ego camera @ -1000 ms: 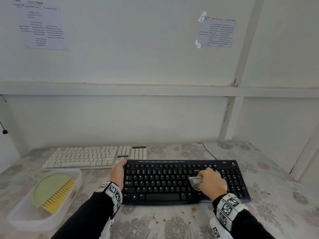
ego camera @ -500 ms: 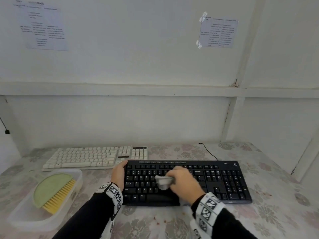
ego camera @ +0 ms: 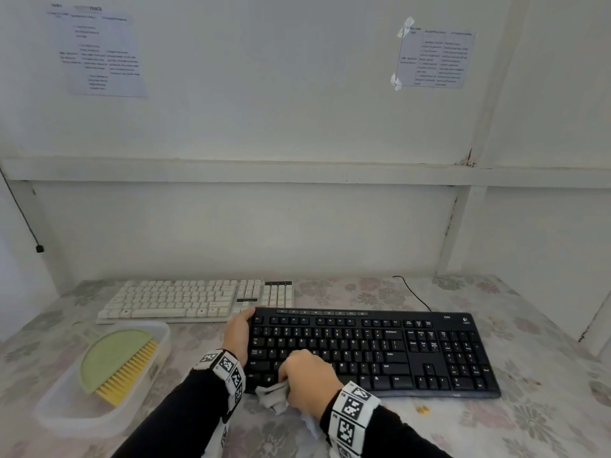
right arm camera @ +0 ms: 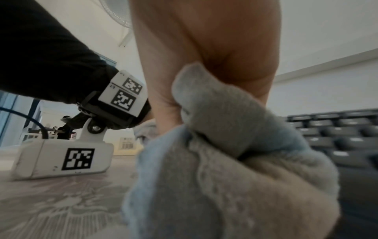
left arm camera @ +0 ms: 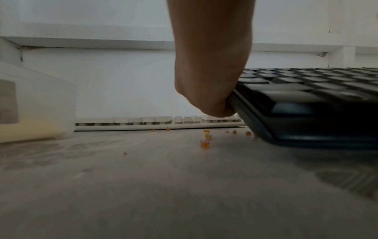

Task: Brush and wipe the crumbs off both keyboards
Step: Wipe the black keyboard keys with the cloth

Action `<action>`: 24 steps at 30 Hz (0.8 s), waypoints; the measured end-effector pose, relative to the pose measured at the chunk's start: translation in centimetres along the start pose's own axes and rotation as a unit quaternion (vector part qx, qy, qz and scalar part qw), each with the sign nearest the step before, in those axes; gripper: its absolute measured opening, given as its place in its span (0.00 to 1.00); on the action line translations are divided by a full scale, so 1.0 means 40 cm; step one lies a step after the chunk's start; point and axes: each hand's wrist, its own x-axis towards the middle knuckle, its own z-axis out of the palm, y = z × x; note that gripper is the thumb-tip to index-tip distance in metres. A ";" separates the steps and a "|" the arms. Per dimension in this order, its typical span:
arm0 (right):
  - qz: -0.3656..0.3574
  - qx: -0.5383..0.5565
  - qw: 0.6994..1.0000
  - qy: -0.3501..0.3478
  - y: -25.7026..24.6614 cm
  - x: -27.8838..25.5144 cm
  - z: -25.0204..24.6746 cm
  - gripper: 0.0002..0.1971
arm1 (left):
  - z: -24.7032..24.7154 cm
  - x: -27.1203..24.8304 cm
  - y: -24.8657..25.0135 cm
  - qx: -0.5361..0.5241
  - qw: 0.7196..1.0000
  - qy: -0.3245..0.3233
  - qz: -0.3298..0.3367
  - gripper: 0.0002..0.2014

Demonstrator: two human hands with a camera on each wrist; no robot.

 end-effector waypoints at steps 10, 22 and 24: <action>0.122 0.031 0.992 -0.025 0.229 -0.112 -0.088 0.14 | -0.001 0.016 -0.003 -0.002 1.000 0.009 -0.013 0.15; 0.266 0.011 0.964 0.024 0.473 -0.214 -0.136 0.14 | -0.001 0.016 -0.005 -0.001 1.000 0.000 -0.016 0.16; 0.288 -0.002 0.957 0.042 0.490 -0.222 -0.143 0.09 | -0.001 0.014 -0.004 -0.001 1.000 -0.002 -0.018 0.16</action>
